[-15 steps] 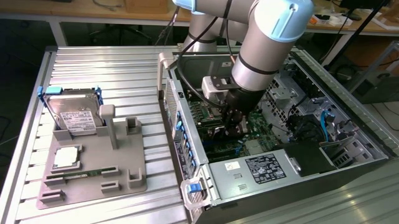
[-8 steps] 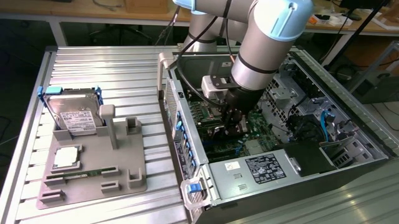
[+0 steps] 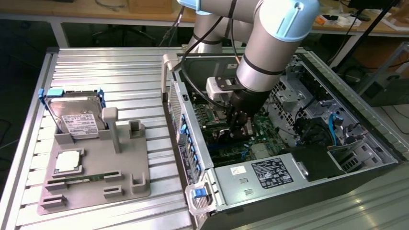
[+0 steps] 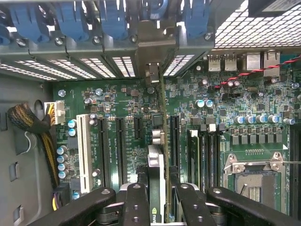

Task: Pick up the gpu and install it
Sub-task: 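Insert the gpu into the slot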

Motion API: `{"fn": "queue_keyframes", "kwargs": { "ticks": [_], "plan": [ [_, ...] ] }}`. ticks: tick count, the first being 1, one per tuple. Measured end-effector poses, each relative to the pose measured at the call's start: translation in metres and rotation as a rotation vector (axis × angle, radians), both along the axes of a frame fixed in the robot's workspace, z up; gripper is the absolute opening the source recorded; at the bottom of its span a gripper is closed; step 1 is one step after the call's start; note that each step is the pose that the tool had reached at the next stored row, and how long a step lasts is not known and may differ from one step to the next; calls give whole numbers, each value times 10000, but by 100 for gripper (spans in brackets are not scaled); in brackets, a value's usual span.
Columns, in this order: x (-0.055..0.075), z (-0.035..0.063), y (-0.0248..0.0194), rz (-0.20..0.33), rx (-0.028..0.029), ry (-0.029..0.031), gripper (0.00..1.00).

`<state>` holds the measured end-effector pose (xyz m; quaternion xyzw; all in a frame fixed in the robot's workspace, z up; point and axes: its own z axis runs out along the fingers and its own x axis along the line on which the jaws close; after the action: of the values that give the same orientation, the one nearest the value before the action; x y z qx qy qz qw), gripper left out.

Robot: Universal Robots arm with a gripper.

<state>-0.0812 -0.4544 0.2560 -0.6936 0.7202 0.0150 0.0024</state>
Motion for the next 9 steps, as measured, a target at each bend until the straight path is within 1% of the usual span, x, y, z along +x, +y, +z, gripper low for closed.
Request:
{"fn": "queue_keyframes", "kwargs": {
  "ticks": [7,9],
  "plan": [
    [-13,-36,-1,1,-7,-6,27],
    [-15,-43,0,0,4,-12,27]
  ]
}}
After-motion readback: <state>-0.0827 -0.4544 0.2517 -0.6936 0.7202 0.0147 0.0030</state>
